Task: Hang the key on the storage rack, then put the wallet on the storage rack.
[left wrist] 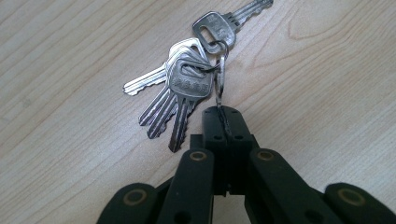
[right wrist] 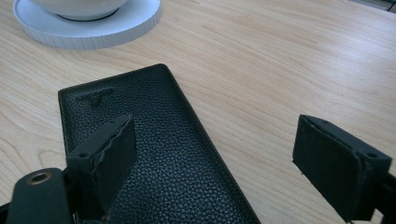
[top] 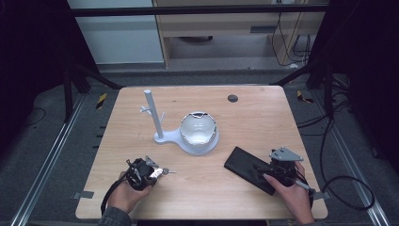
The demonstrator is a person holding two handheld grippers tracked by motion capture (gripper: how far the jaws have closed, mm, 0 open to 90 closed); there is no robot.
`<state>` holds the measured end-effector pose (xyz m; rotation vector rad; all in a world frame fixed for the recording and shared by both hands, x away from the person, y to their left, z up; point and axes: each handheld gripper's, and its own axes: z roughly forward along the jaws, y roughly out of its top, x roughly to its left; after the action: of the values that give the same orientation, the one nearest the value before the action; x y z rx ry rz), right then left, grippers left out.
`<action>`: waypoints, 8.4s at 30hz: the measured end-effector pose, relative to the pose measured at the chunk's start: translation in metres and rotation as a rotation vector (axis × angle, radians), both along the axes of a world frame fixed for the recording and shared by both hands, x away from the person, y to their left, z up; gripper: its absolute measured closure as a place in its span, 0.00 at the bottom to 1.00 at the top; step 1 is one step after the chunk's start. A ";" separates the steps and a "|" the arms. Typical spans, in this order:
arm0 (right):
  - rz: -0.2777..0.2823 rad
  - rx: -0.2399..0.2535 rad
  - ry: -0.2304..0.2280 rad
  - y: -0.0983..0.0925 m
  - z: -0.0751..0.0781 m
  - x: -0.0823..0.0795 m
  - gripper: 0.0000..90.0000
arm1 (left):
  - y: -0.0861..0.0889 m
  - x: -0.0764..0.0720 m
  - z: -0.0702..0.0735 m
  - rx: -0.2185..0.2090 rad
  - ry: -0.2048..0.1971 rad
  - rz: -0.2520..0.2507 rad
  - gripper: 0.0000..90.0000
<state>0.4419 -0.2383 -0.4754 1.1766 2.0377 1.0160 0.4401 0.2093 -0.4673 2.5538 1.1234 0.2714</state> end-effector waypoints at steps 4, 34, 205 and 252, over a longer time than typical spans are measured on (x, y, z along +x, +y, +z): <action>0.000 0.007 -0.002 0.000 0.000 0.000 0.15 | 0.002 0.000 0.008 -0.014 -0.012 0.001 1.00; 0.000 0.043 -0.019 0.003 0.004 -0.003 0.15 | 0.050 0.052 0.172 -0.037 -0.129 0.041 1.00; -0.089 0.042 -0.062 -0.031 0.008 -0.017 0.41 | -0.201 0.053 -0.004 -0.191 -0.170 -0.340 1.00; 0.232 -0.303 0.308 0.004 0.033 0.032 0.47 | -0.239 0.097 0.025 -0.387 -0.170 -0.318 0.96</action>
<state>0.4740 -0.2344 -0.4420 0.9996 2.5117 0.6204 0.5374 -0.0296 -0.4426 2.2663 0.6235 0.1673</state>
